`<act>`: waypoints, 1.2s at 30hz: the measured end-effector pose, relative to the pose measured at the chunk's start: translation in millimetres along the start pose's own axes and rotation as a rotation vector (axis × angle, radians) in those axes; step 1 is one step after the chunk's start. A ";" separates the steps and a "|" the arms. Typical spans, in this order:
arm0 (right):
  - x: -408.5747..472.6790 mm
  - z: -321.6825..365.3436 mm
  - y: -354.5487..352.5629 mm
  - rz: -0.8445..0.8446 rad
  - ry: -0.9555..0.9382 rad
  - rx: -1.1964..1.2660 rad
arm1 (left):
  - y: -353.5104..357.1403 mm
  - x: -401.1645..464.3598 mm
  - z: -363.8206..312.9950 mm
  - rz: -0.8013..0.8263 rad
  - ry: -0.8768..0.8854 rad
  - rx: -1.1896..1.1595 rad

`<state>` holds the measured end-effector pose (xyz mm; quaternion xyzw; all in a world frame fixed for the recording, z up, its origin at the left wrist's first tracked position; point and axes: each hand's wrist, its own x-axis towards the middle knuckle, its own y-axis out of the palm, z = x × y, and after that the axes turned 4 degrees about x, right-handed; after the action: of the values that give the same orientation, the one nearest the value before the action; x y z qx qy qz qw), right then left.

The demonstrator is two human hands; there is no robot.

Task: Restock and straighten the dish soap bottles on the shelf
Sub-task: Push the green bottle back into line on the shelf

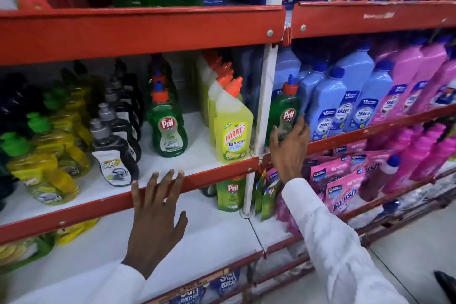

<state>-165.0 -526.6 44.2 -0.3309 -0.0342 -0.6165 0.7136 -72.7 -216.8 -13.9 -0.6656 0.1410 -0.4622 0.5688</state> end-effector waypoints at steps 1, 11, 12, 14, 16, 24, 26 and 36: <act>3.4 -0.1 2.6 0.002 0.001 -0.008 | -1.3 0.0 -0.3 0.006 -0.002 -0.005; 13.5 -0.7 3.8 -0.121 0.039 0.108 | -6.6 -0.9 0.3 0.072 -0.018 0.000; 10.1 1.2 0.4 -0.145 0.041 0.127 | -6.8 -1.0 0.8 0.071 -0.016 0.001; 3.9 7.2 -9.9 -0.198 0.056 0.165 | -7.8 -0.5 1.6 0.066 -0.015 0.000; -2.5 18.3 -26.6 -0.266 0.065 0.221 | -9.5 0.1 1.9 0.071 -0.014 0.002; -71.9 90.7 -61.0 -0.204 -0.121 0.371 | -13.4 -8.6 17.2 0.030 -0.048 -0.059; -94.4 113.3 -48.2 -0.036 -0.148 0.365 | -14.1 -12.0 23.3 0.010 -0.055 -0.073; -135.6 155.8 60.8 0.343 -0.205 0.157 | -14.9 -30.6 48.7 -0.050 -0.018 -0.113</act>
<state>-86.4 -329.0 77.5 -0.3362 -0.0977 -0.4447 0.8244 -56.2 -159.7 -11.0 -0.7040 0.1451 -0.4617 0.5197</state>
